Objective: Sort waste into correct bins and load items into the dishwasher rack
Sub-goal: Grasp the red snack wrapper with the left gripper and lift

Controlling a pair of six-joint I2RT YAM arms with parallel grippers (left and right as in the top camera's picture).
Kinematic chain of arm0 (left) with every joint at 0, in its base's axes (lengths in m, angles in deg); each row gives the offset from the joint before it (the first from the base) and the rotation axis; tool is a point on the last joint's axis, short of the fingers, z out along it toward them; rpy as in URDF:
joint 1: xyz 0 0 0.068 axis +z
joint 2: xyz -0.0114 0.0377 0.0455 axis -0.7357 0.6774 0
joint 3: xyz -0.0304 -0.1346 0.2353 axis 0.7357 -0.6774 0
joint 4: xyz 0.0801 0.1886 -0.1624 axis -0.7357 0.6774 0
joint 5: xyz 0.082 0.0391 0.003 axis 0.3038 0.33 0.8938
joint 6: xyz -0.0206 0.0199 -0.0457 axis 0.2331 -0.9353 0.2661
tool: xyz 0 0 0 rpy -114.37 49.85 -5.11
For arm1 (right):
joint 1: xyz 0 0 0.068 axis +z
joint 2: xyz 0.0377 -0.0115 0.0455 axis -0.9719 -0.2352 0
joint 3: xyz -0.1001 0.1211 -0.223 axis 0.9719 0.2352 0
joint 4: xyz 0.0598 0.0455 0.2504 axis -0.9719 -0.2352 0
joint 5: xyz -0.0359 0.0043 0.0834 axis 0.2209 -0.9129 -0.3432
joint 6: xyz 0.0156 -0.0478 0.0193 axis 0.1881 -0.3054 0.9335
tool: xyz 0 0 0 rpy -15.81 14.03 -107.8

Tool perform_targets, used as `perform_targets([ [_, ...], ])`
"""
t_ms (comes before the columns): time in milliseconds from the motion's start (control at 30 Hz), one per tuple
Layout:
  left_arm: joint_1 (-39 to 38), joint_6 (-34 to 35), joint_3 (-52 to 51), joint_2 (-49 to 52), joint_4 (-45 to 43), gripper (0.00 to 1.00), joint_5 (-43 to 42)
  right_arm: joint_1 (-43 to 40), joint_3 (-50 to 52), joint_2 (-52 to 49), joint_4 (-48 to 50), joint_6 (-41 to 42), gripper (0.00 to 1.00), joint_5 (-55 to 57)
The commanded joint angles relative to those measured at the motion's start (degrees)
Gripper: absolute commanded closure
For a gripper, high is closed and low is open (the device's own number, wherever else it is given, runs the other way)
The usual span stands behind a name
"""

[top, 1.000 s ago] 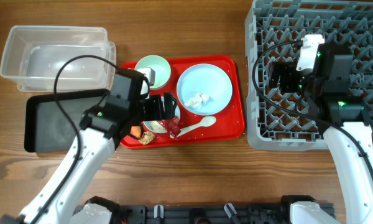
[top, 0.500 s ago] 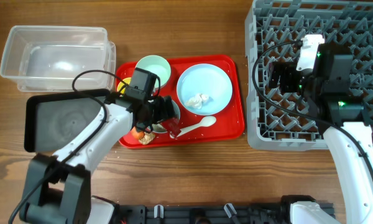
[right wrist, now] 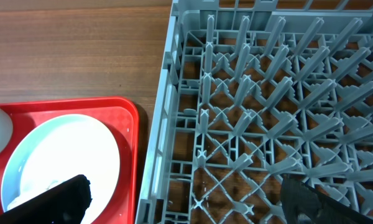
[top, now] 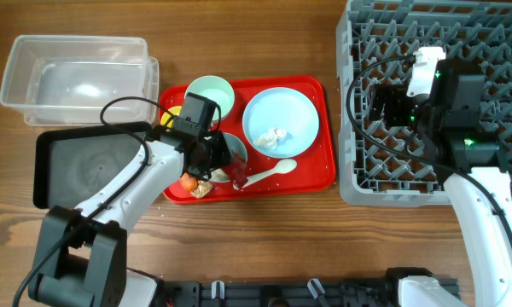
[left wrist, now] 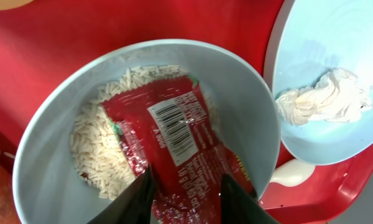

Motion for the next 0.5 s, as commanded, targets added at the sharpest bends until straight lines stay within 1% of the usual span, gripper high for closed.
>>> perform_targets([
  [0,-0.2,0.1,0.9,0.6,-0.2,0.68,-0.5,0.3,-1.1,-0.4,0.3,0.1,0.0,-0.9],
  [33,-0.2,0.1,0.9,0.6,-0.2,0.68,-0.5,0.3,-1.1,-0.4,0.3,0.1,0.0,-0.9],
  [67,-0.3,0.1,0.9,0.6,0.1,0.62,-0.6,0.3,-1.1,-0.4,0.3,0.1,0.0,-0.9],
  [100,-0.4,0.2,0.9,0.6,0.4,0.52,-0.5,0.3,-1.1,-0.4,0.3,0.1,0.0,-0.9],
  [133,-0.6,0.1,0.9,0.6,0.9,0.49,-0.5,0.3,-1.1,-0.4,0.3,0.1,0.0,-0.9],
  [267,-0.7,0.2,0.9,0.6,1.8,0.47,-0.5,0.3,-1.1,-0.4,0.3,0.1,0.0,-0.9],
  [467,-0.7,0.2,0.9,0.7,1.4,0.47,-0.5,0.3,-1.1,-0.4,0.3,0.1,0.0,-0.9],
])
